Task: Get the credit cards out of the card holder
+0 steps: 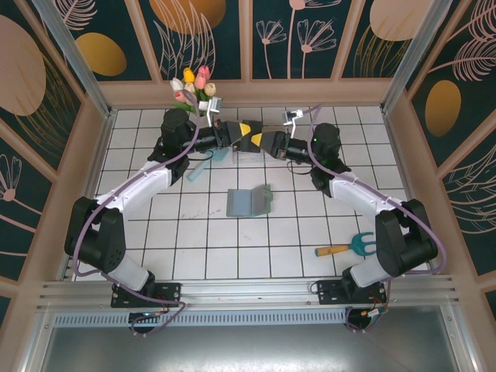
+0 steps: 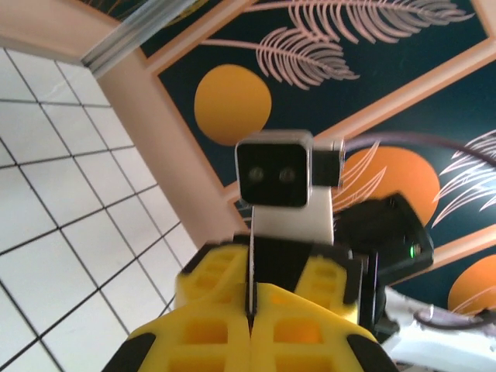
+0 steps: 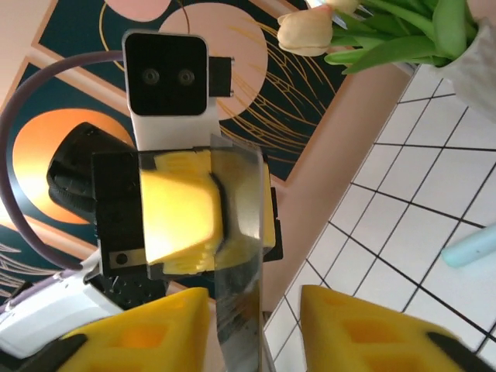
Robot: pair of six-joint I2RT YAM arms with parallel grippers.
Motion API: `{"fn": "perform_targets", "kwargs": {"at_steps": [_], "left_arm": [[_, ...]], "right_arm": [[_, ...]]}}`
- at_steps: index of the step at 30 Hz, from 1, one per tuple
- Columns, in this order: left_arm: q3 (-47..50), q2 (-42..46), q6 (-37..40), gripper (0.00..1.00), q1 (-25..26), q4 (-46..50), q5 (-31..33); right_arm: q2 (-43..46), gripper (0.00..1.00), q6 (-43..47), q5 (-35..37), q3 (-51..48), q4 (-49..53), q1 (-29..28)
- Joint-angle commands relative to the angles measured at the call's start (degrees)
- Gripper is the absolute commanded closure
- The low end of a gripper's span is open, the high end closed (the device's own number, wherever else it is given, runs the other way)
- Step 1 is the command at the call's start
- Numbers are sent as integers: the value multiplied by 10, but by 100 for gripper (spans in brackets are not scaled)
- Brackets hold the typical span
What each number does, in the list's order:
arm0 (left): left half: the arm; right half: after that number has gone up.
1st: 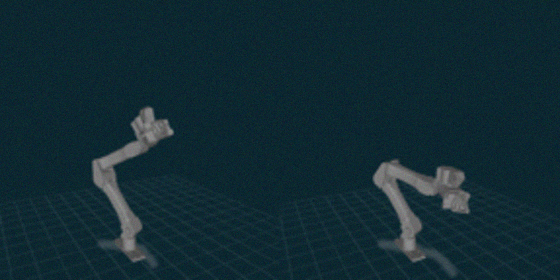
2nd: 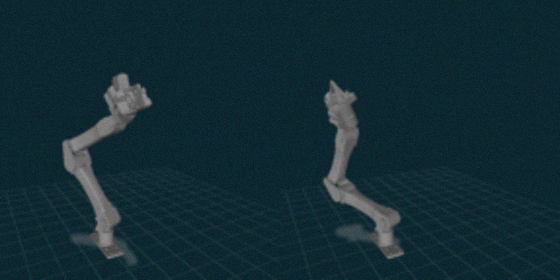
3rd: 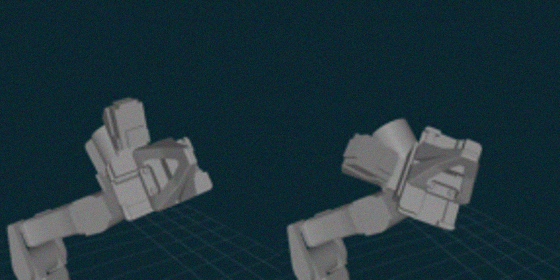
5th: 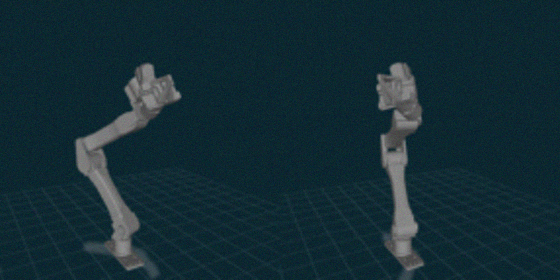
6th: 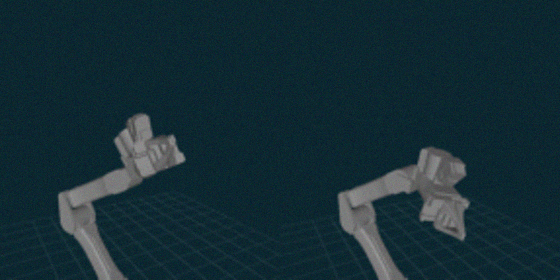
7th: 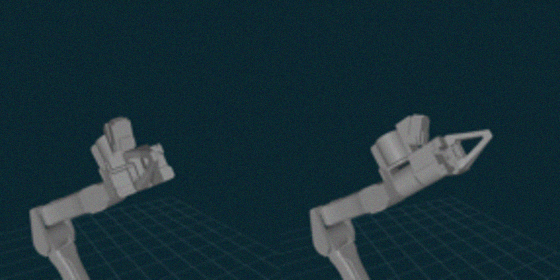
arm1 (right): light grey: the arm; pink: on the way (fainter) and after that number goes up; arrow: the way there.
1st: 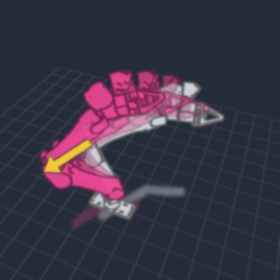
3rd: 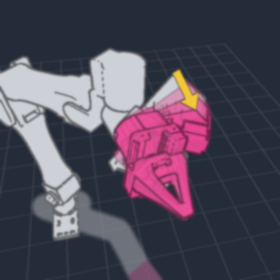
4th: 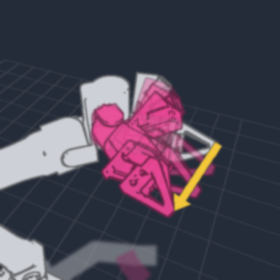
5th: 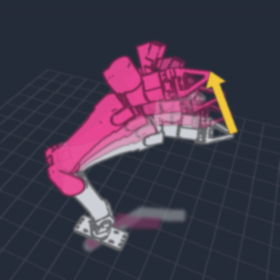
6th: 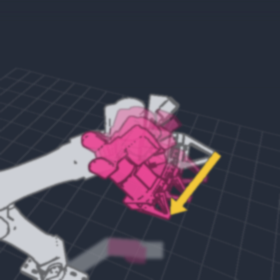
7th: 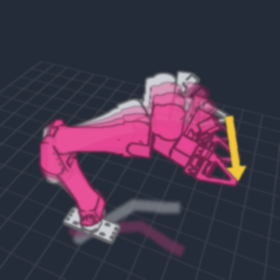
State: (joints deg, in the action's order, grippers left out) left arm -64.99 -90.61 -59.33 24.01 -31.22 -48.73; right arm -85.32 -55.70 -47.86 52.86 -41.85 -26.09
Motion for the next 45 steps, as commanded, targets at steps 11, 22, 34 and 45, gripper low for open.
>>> {"fn": "perform_targets", "kwargs": {"at_steps": [11,22,34,45], "left_arm": [[43,40,-106,100,1,-80,99],[41,51,-110,100,1,-49,103],[27,55,40,18,-37,178,157],[107,89,131,2,-141,272,190]], "right_arm": [[50,73,-149,168,-71,-194,-41],[28,92,-133,185,-52,-209,-45],[18,100,131,147,9,12,-20],[-105,100,555,161,190,350,-1]]}}
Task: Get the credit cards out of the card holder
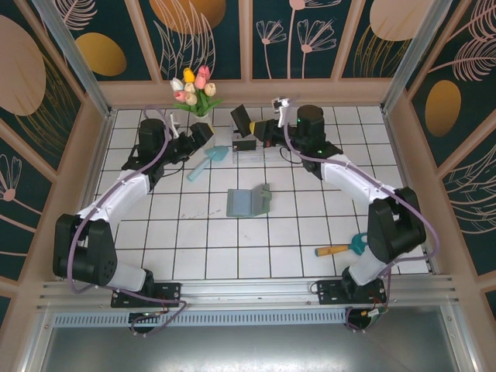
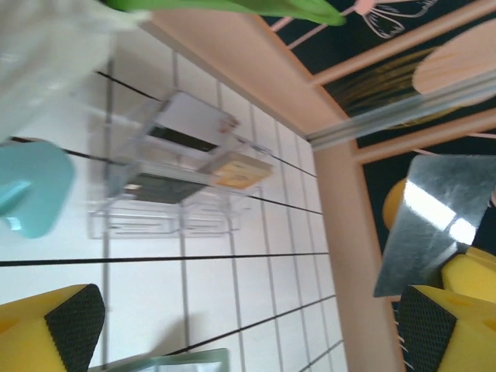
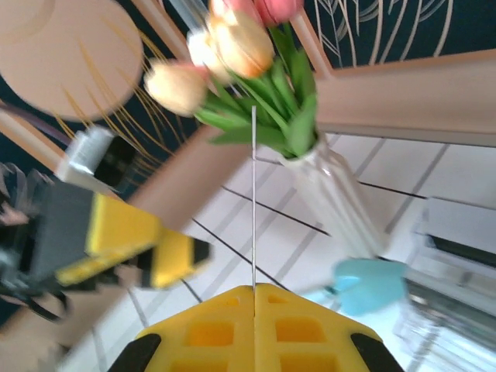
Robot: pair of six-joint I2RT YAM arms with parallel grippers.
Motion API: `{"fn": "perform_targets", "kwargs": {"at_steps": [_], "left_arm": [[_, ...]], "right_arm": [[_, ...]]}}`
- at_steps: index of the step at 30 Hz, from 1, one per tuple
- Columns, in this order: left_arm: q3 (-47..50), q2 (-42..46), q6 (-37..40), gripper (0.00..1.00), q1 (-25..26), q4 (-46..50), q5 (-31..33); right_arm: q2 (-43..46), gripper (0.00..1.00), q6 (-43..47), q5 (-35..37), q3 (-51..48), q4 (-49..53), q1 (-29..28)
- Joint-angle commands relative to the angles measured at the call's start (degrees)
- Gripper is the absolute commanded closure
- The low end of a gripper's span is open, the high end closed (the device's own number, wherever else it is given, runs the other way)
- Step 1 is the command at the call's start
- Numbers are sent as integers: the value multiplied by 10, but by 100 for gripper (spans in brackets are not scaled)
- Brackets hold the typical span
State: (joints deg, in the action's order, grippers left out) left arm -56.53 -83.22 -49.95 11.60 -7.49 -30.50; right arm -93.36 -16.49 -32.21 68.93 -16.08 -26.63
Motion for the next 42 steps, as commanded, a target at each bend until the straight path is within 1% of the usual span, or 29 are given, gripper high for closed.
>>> {"fn": "perform_targets", "kwargs": {"at_steps": [1,4,6,10,14,17,19,20,24,28,33,39,42], "left_arm": [[29,16,40,1,-24,34,6],[46,12,47,1,-40,36,5],[48,4,50,1,-48,42,-5],[42,-11,70,1,-52,58,-22],[42,-24,81,1,-52,66,-29],[40,-33,88,1,-52,68,-36],[39,-37,91,2,-52,68,-39],[39,-38,92,1,-52,67,-40],[37,-42,97,2,-52,67,-41],[37,-48,97,1,-52,66,-43],[39,-57,97,2,-52,62,-52],[35,-67,87,2,-52,49,-68],[37,-68,87,1,-52,48,-70]], "right_arm": [[-35,100,191,3,40,102,7],[-77,100,281,-18,88,152,15],[-108,100,344,-17,121,189,16],[-154,100,450,-1,173,248,19],[-201,100,551,-9,237,322,33],[-227,100,638,-28,278,392,39],[-243,100,716,-62,310,458,47],[-248,100,735,-67,320,473,48],[-270,100,784,-58,349,499,51],[-301,100,820,-44,392,530,51],[-326,100,858,-39,420,550,50],[-351,100,878,-32,439,546,48],[-356,100,872,-32,439,530,47]]}}
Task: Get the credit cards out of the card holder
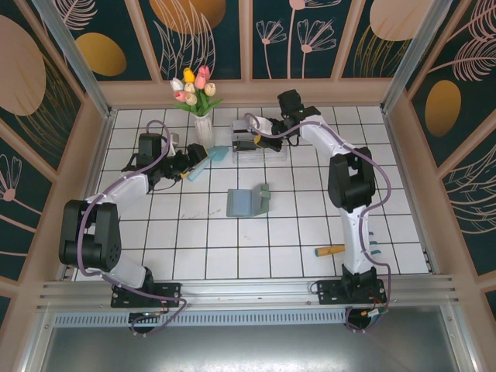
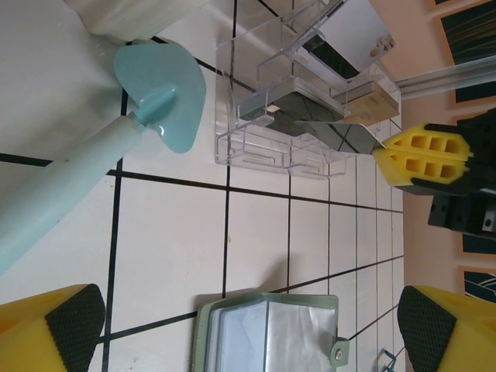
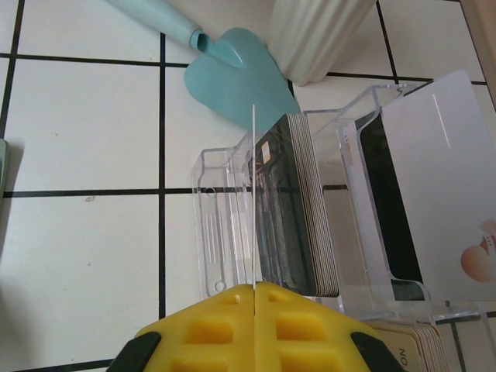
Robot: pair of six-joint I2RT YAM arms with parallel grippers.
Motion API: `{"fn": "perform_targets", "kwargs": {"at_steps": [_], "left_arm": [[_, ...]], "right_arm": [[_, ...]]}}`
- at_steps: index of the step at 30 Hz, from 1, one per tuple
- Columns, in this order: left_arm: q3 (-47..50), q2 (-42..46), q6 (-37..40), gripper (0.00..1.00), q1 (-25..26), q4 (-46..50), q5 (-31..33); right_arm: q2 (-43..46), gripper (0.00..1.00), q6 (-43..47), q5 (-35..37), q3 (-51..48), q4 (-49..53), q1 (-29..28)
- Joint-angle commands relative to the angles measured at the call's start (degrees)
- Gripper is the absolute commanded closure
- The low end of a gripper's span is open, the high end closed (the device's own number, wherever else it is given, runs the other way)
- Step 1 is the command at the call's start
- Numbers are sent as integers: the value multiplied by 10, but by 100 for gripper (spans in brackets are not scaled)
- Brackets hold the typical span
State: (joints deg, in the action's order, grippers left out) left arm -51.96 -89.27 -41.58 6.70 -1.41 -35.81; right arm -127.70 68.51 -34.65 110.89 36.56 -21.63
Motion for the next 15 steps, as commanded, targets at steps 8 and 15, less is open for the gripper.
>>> {"fn": "perform_targets", "kwargs": {"at_steps": [8,15], "left_arm": [[0,-8,6,1,-3,-10,-18],[-5,-9,9,2,-3,-6,-23]], "right_arm": [[-42,100,28,-5,68,12,-10],[-68,100,48,1,111,39,-12]]}}
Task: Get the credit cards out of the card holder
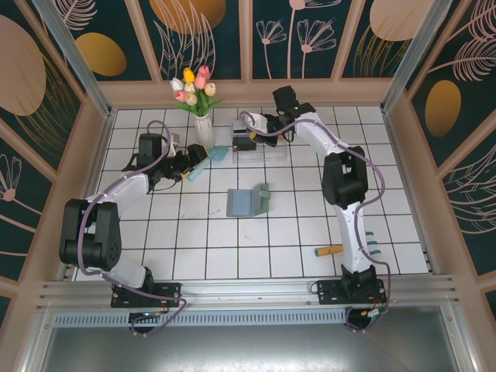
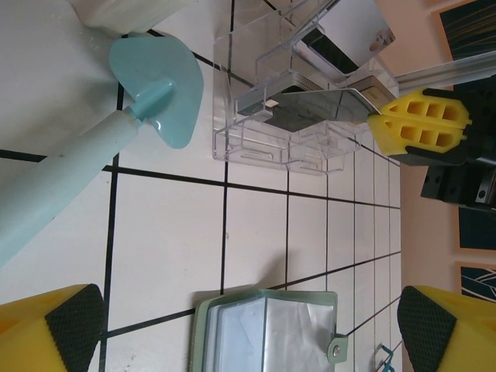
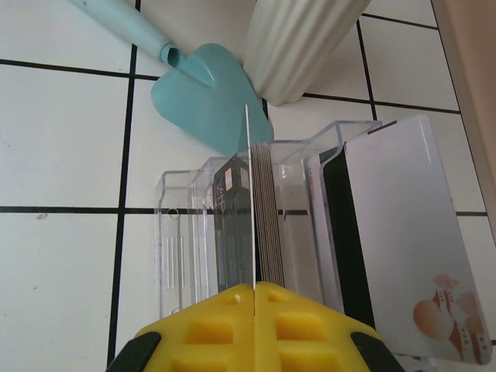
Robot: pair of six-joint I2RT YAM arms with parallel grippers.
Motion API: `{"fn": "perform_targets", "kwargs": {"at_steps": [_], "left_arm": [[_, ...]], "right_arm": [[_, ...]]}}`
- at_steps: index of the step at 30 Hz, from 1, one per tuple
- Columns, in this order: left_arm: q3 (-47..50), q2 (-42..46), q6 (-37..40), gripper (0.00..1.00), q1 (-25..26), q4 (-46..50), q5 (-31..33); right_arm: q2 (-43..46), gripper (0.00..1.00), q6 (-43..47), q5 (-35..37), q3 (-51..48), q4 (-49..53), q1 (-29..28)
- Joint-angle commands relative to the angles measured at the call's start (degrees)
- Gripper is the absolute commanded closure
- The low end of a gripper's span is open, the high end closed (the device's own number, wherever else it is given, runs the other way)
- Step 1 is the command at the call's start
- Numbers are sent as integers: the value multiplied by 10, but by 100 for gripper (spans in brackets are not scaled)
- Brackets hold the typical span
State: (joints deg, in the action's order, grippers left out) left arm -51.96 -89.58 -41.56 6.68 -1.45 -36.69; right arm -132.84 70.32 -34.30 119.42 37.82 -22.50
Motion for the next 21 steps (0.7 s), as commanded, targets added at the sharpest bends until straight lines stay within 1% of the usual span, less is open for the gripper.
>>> {"fn": "perform_targets", "kwargs": {"at_steps": [1,12,21], "left_arm": [[-5,-7,8,1,-3,-6,-15],[-2,-8,8,2,-3,-5,-21],[-2,-14,8,2,-3,-8,-23]], "right_arm": [[-18,100,34,-1,25,28,-3],[-35,100,53,18,36,18,-3],[-39,99,41,22,35,3,-8]]}}
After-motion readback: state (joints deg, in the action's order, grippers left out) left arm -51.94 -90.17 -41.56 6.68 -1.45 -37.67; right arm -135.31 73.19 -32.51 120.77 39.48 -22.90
